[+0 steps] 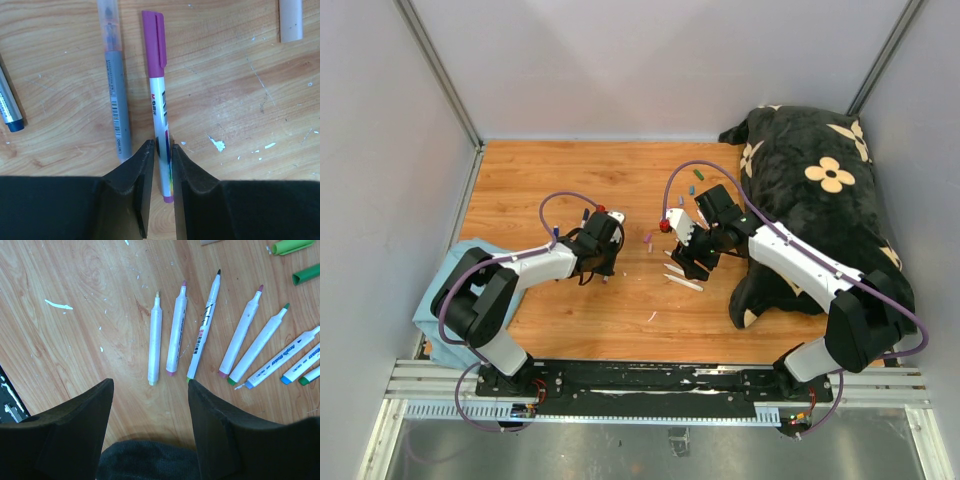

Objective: Open the pen caps
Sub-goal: Move the pen to the center of the board, then pick up the pen from the center of the board, then open the pen cap from the pen.

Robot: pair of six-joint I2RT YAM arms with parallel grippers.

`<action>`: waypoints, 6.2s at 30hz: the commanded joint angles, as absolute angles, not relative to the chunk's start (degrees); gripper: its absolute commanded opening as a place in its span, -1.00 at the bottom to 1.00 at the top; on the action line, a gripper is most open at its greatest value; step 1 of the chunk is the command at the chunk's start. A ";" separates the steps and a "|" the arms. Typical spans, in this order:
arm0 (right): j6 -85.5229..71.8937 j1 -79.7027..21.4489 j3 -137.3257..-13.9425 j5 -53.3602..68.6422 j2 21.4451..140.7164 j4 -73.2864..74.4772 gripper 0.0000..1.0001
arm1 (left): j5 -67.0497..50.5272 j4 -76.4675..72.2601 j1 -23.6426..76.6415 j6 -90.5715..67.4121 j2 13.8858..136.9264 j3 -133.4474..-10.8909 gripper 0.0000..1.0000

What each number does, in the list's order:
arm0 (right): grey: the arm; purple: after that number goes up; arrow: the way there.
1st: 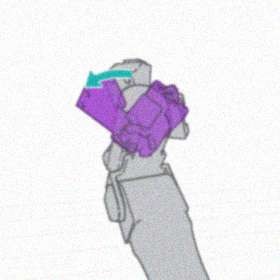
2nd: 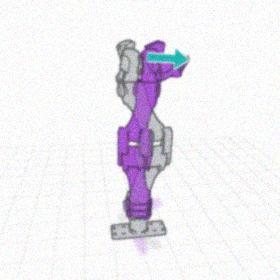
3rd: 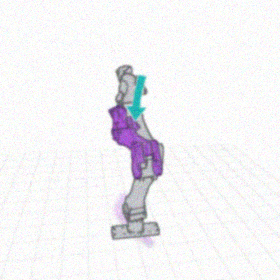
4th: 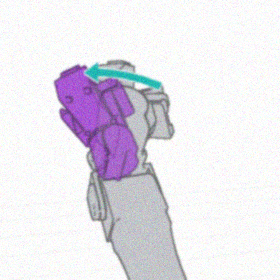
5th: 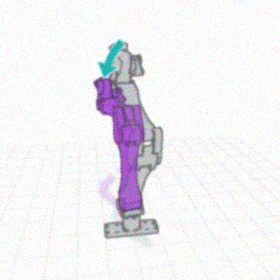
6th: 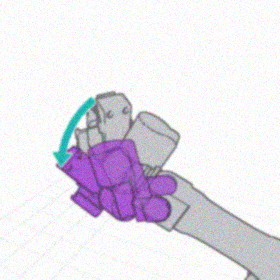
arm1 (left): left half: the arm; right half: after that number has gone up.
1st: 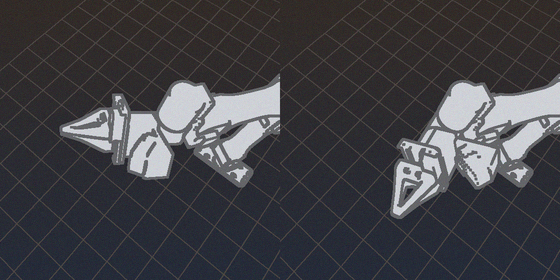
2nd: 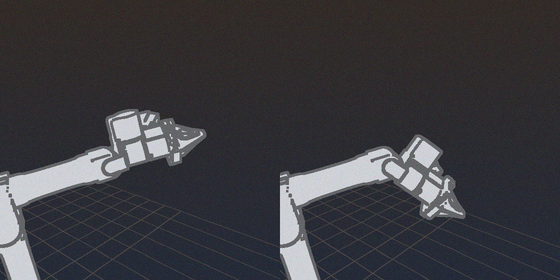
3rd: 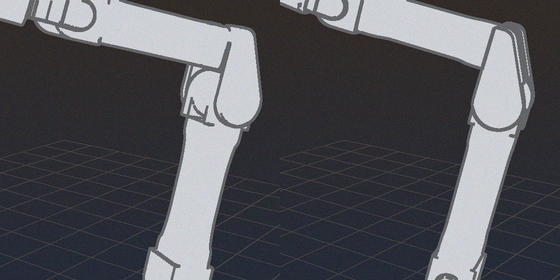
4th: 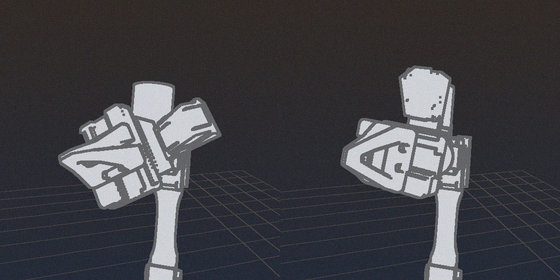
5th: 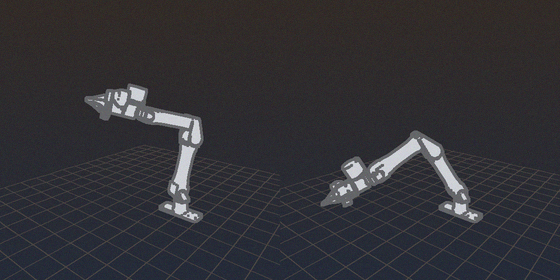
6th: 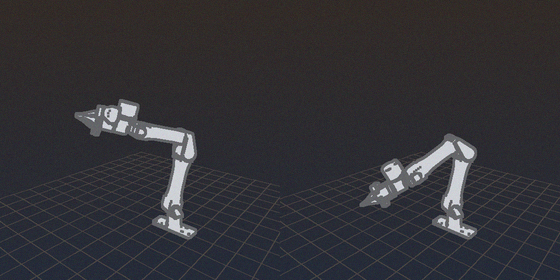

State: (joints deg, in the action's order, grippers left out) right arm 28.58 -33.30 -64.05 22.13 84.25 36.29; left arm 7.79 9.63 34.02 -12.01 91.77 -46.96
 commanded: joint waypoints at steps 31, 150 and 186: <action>29.40 -32.42 -63.32 23.99 83.58 37.33 0.25 | 8.17 12.10 43.24 -17.83 90.82 -44.50 -0.68; -12.27 -25.84 -41.76 63.72 73.05 -17.63 0.97 | 5.92 -62.48 45.83 -46.39 53.45 -8.40 -0.99; -25.67 -26.06 -39.31 55.16 72.69 -24.94 0.99 | 19.79 -82.79 52.47 -52.43 71.41 -9.36 -0.99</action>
